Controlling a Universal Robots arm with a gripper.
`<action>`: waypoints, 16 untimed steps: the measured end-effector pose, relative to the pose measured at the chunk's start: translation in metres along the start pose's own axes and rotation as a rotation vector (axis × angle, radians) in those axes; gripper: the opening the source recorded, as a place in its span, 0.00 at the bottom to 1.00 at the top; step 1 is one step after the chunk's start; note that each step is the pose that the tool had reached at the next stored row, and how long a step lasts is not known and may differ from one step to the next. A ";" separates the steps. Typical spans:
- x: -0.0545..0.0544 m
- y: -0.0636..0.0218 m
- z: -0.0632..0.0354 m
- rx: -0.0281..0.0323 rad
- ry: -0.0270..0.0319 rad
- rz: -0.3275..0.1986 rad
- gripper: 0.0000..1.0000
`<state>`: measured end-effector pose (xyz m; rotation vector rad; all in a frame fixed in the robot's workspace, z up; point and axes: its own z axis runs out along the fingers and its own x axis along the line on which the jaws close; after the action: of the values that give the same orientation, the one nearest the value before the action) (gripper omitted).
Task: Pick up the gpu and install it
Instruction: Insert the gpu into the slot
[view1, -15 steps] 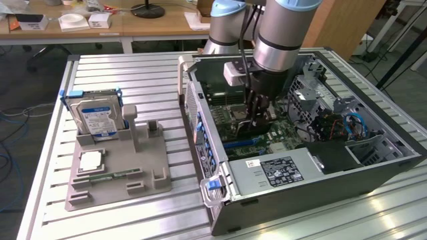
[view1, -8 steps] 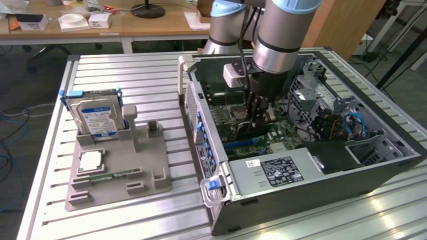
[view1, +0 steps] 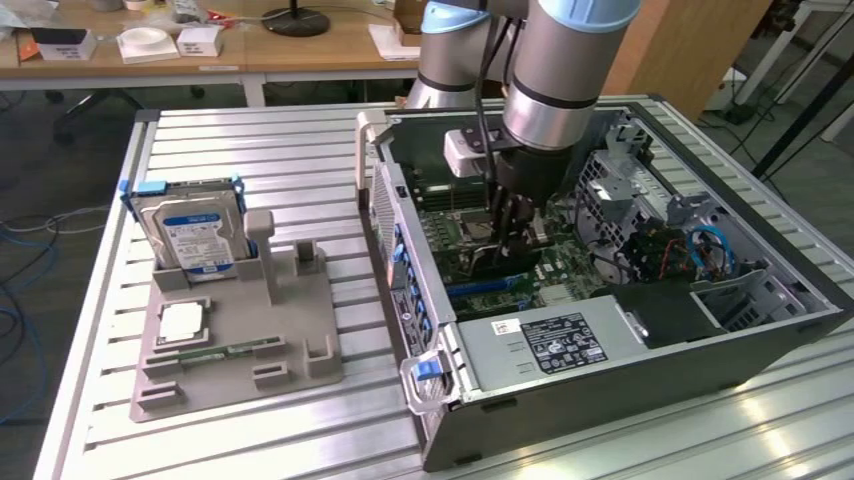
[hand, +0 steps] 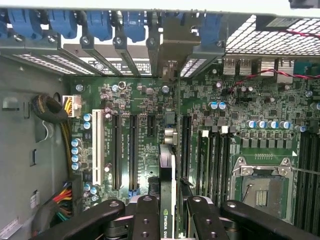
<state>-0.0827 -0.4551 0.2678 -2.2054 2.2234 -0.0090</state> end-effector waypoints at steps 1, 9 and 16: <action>0.000 0.0004 0.0000 0.0000 0.0001 0.000 0.26; 0.000 0.0005 0.0045 0.0000 0.0000 0.001 0.26; 0.000 0.0005 0.0081 -0.0001 0.0002 0.001 0.26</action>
<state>-0.0831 -0.4551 0.2597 -2.2049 2.2243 -0.0091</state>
